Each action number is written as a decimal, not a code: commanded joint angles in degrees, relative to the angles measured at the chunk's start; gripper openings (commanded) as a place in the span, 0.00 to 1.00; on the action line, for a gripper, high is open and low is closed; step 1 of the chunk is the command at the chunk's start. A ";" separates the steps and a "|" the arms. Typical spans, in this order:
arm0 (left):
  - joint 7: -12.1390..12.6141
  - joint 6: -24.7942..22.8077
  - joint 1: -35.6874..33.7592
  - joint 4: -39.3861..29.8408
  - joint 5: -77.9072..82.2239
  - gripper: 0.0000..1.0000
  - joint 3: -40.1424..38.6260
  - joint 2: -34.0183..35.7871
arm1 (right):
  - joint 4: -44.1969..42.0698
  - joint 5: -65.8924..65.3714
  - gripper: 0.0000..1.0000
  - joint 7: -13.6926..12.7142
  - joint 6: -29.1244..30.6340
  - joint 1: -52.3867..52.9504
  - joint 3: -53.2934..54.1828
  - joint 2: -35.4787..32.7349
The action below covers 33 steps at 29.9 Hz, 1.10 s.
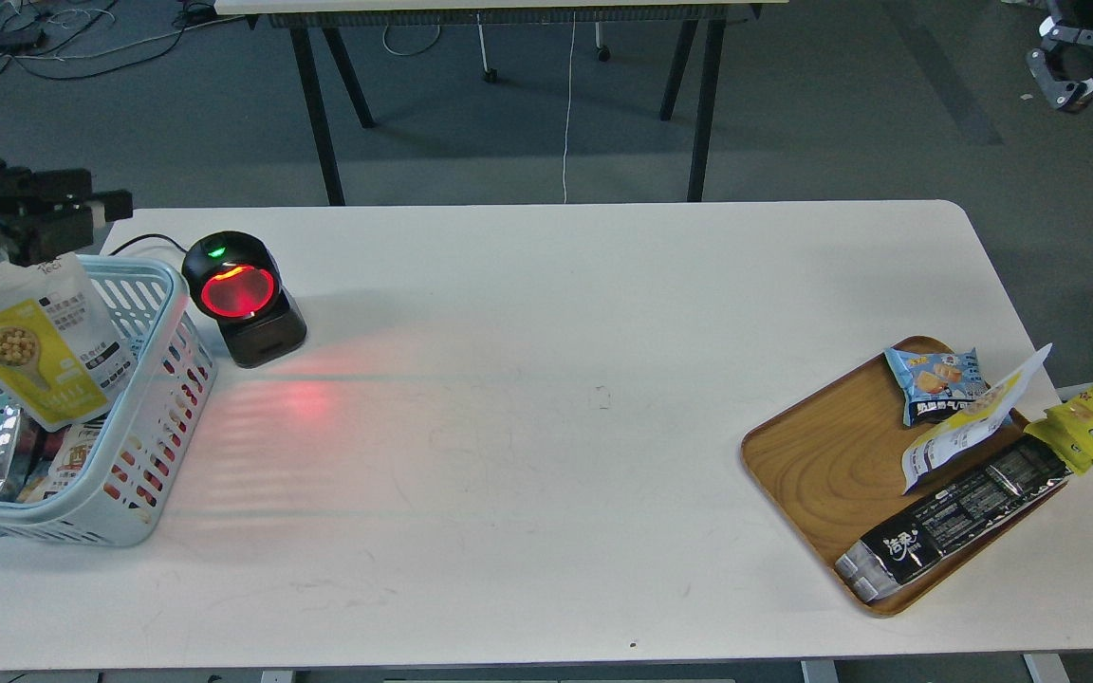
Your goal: Scan snack and place in basket
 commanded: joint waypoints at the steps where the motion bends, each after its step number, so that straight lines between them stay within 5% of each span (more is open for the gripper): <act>1: -0.02 0.01 -1.36 5.87 -9.82 0.99 -2.02 -7.06 | -0.18 0.00 0.99 0.00 -0.24 0.84 1.14 -1.31; 17: -0.02 -4.29 -5.14 33.82 -52.26 0.99 -17.23 -40.12 | -2.65 0.62 0.98 0.00 -0.42 0.84 4.13 -0.52; 20: 0.29 -8.50 -5.40 41.28 -64.56 1.00 -18.99 -45.12 | -2.82 1.14 0.98 -3.03 0.72 0.49 4.92 -0.17; 26: 9.34 -9.89 -8.47 57.72 -83.82 1.00 -19.34 -54.36 | -6.32 7.38 0.99 -6.29 2.74 -0.48 6.24 5.71; 33: 20.94 -9.89 -8.57 59.94 -100.27 1.00 -19.34 -57.71 | -13.45 7.47 0.99 -10.16 3.27 -0.65 13.35 14.50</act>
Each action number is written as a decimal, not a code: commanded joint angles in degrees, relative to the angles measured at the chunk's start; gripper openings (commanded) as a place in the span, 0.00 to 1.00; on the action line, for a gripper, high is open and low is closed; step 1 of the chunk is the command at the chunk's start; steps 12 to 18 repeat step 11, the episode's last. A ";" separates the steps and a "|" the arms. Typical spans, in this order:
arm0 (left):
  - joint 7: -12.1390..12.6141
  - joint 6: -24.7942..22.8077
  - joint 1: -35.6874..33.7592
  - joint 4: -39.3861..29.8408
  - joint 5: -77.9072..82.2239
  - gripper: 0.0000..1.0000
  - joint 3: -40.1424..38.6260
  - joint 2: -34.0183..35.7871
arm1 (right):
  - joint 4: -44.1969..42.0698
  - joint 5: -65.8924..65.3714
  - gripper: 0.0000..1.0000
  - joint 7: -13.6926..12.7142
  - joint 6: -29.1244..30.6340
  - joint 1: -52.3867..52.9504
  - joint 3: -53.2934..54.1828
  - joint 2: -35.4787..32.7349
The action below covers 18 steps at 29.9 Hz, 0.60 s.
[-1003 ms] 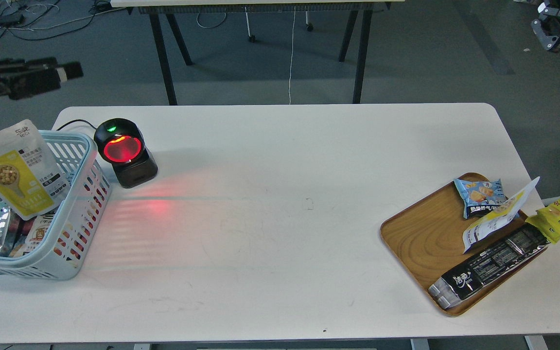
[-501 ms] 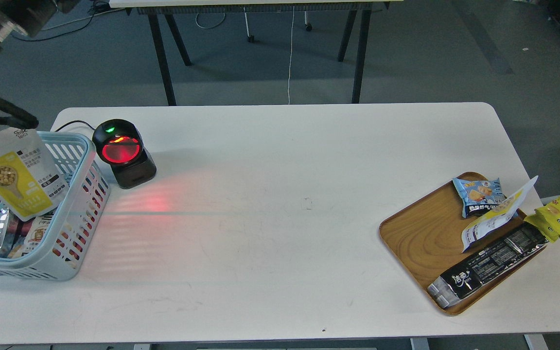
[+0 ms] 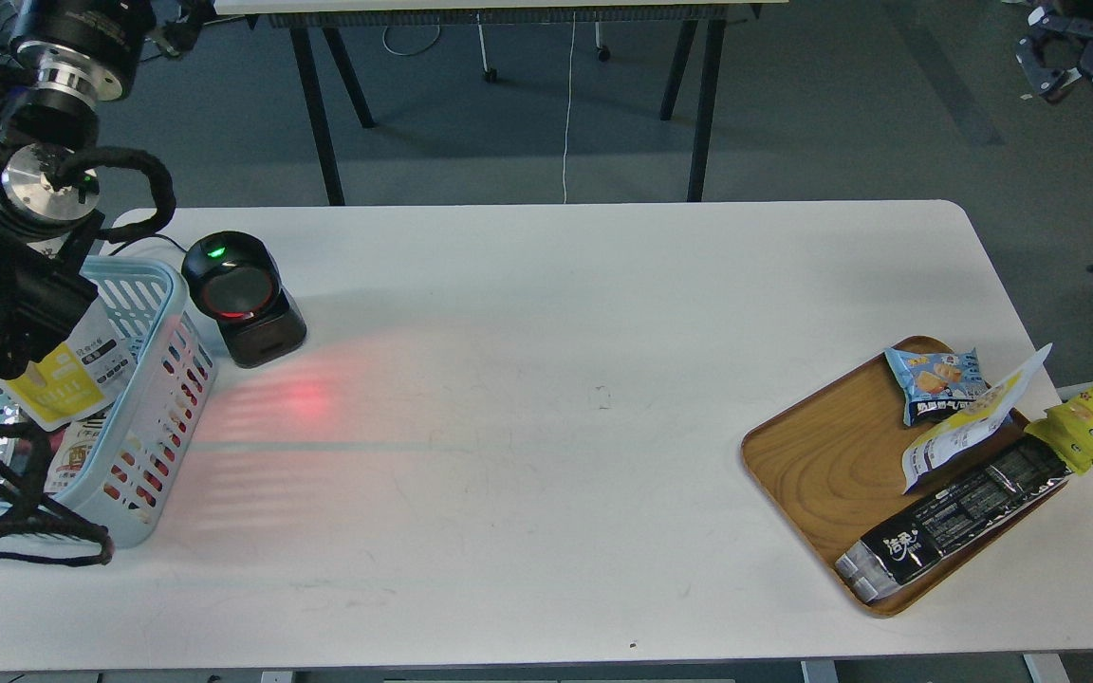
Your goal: Scan snack and place in basket
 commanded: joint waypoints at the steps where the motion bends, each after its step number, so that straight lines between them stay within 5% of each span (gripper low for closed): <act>1: 4.61 -0.01 0.18 0.11 -6.85 1.00 0.04 -1.29 | -3.32 -0.07 0.99 -1.05 0.49 -0.05 3.77 4.64; 18: 4.09 -0.01 0.01 -2.79 -7.48 1.00 0.48 -1.64 | -4.83 -0.51 0.99 -1.32 0.85 0.74 3.78 5.70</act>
